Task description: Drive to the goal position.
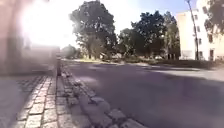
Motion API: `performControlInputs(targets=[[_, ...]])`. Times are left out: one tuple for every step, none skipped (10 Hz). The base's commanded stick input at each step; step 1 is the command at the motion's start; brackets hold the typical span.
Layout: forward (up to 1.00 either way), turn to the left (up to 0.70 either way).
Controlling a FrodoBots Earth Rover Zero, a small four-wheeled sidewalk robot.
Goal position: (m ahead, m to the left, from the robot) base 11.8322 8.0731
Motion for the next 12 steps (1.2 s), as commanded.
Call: performControlInputs(targets=[[0.7, -0.14], [0.7, -0.14], [0.7, -0.14], [0.7, -0.14], [0.7, -0.07], [0.7, 0.0], [0.7, 0.07], [0.7, 0.14], [0.7, 0.14], [0.7, 0.14], [0.7, 0.14], [0.7, 0.14]])
